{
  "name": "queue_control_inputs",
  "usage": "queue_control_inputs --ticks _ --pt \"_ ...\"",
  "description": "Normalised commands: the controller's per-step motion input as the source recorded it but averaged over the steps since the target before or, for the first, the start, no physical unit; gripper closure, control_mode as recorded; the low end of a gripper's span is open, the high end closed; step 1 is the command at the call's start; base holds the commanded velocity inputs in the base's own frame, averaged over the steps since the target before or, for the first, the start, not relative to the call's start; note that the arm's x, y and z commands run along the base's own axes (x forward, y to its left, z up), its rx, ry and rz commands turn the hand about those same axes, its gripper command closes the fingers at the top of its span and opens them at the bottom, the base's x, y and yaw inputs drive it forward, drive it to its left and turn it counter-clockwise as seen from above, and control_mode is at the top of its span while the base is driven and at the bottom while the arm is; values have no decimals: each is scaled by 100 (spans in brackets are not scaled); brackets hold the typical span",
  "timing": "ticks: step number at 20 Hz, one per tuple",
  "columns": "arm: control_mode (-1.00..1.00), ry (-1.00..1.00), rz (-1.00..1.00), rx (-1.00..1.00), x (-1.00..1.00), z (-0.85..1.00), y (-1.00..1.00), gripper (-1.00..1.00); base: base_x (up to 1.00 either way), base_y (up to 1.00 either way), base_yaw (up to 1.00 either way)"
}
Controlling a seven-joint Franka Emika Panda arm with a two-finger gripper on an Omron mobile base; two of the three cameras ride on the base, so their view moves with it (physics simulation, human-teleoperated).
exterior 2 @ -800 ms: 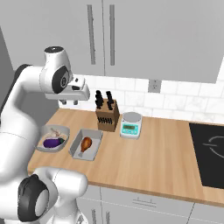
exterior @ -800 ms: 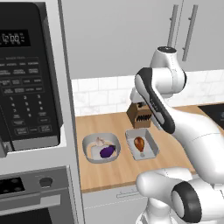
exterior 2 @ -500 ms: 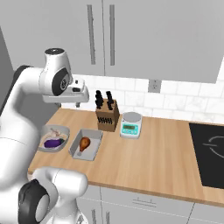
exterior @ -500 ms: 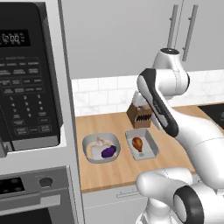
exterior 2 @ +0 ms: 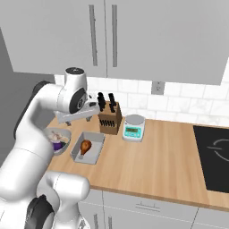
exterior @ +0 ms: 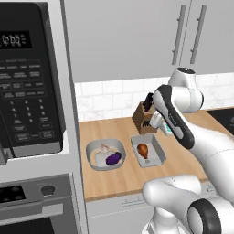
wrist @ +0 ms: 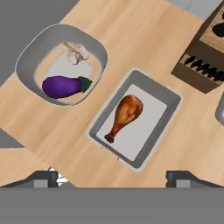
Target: Take the meat container that has the chicken drumstick and place it on the second highest rack of the freezer. Then take the vegetable container that has the garlic and eggplant and place it on the highest rack of the freezer.
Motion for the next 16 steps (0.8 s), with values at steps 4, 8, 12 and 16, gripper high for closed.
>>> queue_control_inputs --ticks 4,8,12,16 --pt "-100 -1 20 -16 4 -86 3 -100 0 0 0" --pt "-100 -6 14 -14 2 -77 0 -100 0 0 0" --pt "-100 -3 3 -8 9 -63 10 -100 0 0 0" --pt "-100 -2 0 0 10 -66 27 -100 0 0 0"
